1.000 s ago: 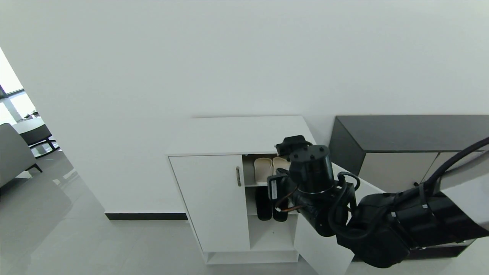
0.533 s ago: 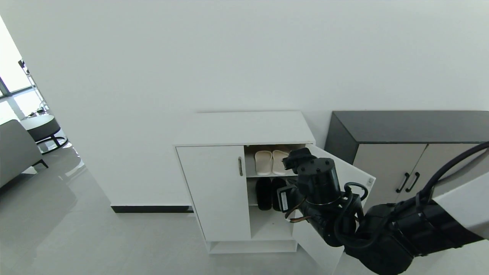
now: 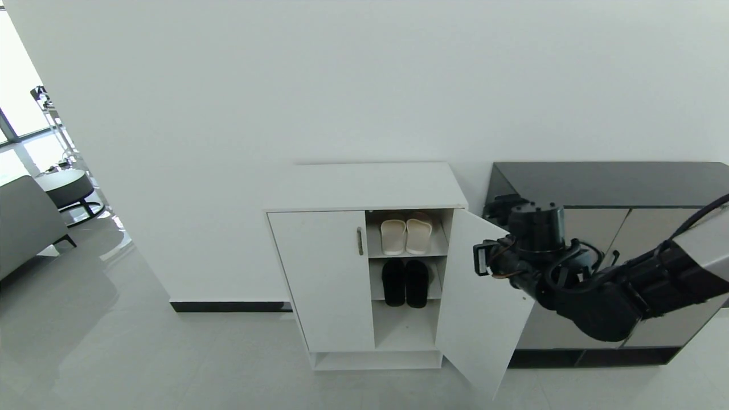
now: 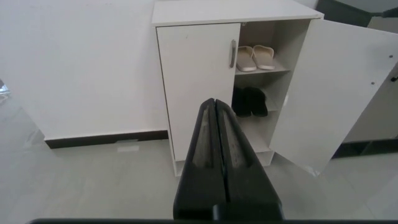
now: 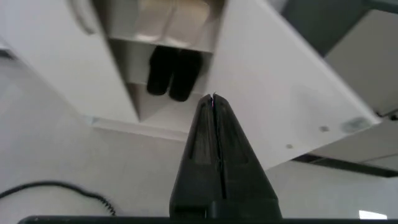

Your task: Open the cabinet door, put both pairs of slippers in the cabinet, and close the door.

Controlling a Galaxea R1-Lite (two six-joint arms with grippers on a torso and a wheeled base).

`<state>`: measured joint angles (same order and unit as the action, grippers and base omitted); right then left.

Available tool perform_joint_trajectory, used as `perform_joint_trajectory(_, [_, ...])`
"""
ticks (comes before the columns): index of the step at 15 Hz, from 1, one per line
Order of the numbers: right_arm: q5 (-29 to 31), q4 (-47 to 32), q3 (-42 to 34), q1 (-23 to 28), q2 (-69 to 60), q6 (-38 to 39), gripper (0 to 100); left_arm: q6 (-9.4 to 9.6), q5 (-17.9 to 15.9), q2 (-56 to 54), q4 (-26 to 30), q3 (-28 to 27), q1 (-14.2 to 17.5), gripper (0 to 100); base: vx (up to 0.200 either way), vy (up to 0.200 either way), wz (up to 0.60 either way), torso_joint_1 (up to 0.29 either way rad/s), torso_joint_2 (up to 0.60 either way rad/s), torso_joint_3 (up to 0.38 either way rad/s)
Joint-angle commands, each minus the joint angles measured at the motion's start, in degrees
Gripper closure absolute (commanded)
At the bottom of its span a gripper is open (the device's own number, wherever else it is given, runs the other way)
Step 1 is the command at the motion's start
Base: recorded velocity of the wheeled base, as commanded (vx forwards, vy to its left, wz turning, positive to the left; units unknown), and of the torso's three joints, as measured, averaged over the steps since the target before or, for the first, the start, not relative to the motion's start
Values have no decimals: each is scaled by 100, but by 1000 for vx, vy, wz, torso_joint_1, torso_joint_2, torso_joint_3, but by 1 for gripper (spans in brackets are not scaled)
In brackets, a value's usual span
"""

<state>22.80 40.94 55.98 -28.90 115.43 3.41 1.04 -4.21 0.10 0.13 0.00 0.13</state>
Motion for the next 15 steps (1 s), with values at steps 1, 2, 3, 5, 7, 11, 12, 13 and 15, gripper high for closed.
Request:
perform_joint_trajectory(1, [-197, -15, 256, 763, -65, -43, 100, 2, -1, -1, 4, 0, 4, 100, 0, 0, 0, 0, 0, 0])
perform_joint_trajectory(2, [-293, -33, 335, 974, -65, -43, 100, 2, -1, -1, 4, 0, 4, 100, 0, 0, 0, 0, 0, 0])
perform_joint_trajectory(3, [-460, -51, 405, 1212, -56, -34, 100, 2, -1, -1, 4, 0, 4, 100, 0, 0, 0, 0, 0, 0])
perform_joint_trajectory(5, [-698, -165, 528, 1581, 23, -34, 100, 2, -1, -1, 4, 0, 4, 100, 0, 0, 0, 0, 0, 0])
perform_joint_trajectory(7, [-733, -279, 765, 1959, 243, -34, 100, 2, -1, -1, 4, 0, 4, 100, 0, 0, 0, 0, 0, 0])
perform_joint_trajectory(11, [-1005, -358, 1003, 2319, 533, -25, 100, 2, -1, -1, 4, 0, -5, 100, 0, 0, 0, 0, 0, 0])
perform_joint_trajectory(12, [-1014, -385, 1135, 2433, 709, -16, 100, 2, -1, -1, 4, 0, 4, 100, 0, 0, 0, 0, 0, 0])
perform_joint_trajectory(13, [-1023, -385, 1178, 2460, 788, -7, 100, 2, -1, -1, -5, 0, 4, 100, 0, 0, 0, 0, 0, 0])
perform_joint_trajectory(15, [-1023, -402, 1249, 2521, 955, -7, 100, 2, -1, -1, 4, 0, 4, 100, 0, 0, 0, 0, 0, 0])
